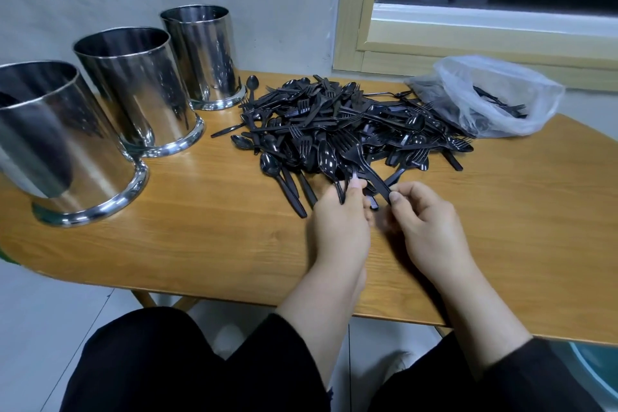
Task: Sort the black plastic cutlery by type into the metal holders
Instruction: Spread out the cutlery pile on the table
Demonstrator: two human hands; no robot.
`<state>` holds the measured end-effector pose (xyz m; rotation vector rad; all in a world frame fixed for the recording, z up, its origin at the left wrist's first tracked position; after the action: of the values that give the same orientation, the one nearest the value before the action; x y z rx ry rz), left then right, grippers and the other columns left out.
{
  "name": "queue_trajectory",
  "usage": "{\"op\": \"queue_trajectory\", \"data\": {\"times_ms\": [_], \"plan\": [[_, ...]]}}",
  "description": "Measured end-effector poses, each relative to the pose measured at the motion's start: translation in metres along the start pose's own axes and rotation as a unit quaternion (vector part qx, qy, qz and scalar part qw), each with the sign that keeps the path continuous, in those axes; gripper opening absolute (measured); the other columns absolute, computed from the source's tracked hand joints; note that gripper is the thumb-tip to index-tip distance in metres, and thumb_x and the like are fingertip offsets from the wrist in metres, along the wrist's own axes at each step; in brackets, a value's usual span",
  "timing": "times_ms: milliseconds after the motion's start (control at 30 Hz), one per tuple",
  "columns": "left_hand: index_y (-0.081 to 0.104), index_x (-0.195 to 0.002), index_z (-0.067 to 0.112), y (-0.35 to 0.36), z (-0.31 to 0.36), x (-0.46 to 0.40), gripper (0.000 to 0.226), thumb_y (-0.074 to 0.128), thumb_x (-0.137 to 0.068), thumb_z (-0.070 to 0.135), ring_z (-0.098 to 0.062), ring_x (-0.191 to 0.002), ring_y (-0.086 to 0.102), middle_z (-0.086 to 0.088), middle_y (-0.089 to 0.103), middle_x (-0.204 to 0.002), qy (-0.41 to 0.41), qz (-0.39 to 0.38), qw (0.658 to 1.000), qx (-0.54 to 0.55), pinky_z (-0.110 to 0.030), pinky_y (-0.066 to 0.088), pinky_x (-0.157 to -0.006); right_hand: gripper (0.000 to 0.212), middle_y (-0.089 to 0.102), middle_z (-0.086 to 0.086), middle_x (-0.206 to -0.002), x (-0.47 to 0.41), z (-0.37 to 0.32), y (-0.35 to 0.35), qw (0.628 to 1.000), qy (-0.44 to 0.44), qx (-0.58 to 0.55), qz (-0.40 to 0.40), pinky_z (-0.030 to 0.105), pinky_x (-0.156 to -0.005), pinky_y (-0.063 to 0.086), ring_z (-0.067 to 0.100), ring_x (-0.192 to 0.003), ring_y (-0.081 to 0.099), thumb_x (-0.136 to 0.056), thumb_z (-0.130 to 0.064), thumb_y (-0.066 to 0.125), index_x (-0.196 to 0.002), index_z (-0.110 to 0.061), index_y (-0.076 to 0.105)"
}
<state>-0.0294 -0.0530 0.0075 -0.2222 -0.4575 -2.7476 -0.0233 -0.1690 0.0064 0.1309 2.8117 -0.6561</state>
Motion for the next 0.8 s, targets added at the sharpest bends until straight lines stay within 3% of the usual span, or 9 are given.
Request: {"op": "queue_trajectory", "data": {"times_ms": [67,267,400,533,667,800], "plan": [[0.067,-0.087,0.013,0.009,0.000,-0.001,0.024,0.054,-0.106,0.021,-0.008,-0.060,0.058,0.006,0.063,-0.067,-0.006,0.013,1.000,0.022,-0.021,0.048,-0.055,0.022,0.070,0.001,-0.067,-0.001,0.002,0.002,1.000,0.006,0.007,-0.010,0.036,-0.068,0.048,0.021,-0.065,0.064,-0.100,-0.015,0.056,-0.083,-0.026,0.063],[0.072,-0.078,0.023,0.019,-0.011,-0.007,0.030,0.060,-0.091,0.047,-0.018,-0.070,0.064,0.001,0.071,-0.072,0.025,0.031,0.999,-0.019,-0.042,0.054,-0.073,0.014,0.066,-0.009,-0.063,-0.004,0.007,0.002,0.998,-0.001,0.067,-0.017,0.035,-0.062,0.043,0.009,-0.060,0.056,-0.099,-0.021,0.058,-0.088,-0.023,0.067],[0.074,-0.088,0.013,0.027,-0.012,-0.005,0.023,0.060,-0.104,0.022,-0.010,-0.081,0.071,-0.004,0.078,-0.088,-0.007,-0.012,0.999,0.047,-0.029,0.058,-0.080,0.015,0.071,-0.015,-0.077,-0.003,0.008,0.001,0.997,0.005,0.066,-0.033,0.030,-0.064,0.044,0.003,-0.070,0.061,-0.100,-0.026,0.058,-0.099,-0.024,0.072],[0.072,-0.081,0.016,0.022,-0.012,-0.007,0.027,0.059,-0.105,0.020,-0.008,-0.074,0.069,0.003,0.075,-0.078,0.015,-0.021,0.999,0.020,-0.027,0.055,-0.073,0.015,0.076,-0.016,-0.099,-0.002,0.005,0.002,0.998,-0.011,0.051,-0.031,0.031,-0.079,0.052,0.003,-0.091,0.069,-0.099,-0.025,0.060,-0.103,-0.026,0.074],[0.064,-0.082,0.013,0.009,-0.002,-0.019,0.030,0.052,-0.107,0.024,-0.013,-0.059,0.061,0.009,0.063,-0.062,0.058,-0.017,0.997,-0.050,-0.028,0.050,-0.053,0.023,0.068,-0.009,-0.067,-0.009,0.012,-0.002,0.999,0.015,0.047,0.014,0.035,-0.067,0.048,0.013,-0.067,0.062,-0.099,-0.028,0.061,-0.077,-0.024,0.069],[0.061,-0.092,0.006,-0.001,-0.001,-0.020,0.031,0.047,-0.109,0.028,-0.013,-0.051,0.038,0.008,0.051,-0.061,0.072,-0.037,0.993,-0.085,-0.030,0.030,-0.049,0.009,0.070,-0.003,-0.089,-0.050,0.027,-0.032,0.987,0.076,0.129,0.054,0.026,-0.072,0.040,0.018,-0.084,0.062,-0.096,-0.027,0.064,-0.099,-0.020,0.070]]}}
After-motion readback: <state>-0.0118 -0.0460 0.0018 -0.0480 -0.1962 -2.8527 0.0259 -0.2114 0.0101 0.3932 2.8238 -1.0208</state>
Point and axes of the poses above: each hand's wrist, its own x-axis away from the middle knuckle, its own y-axis out of the palm, z = x × y, the point moved 1 cm from there along -x, towards the middle knuckle
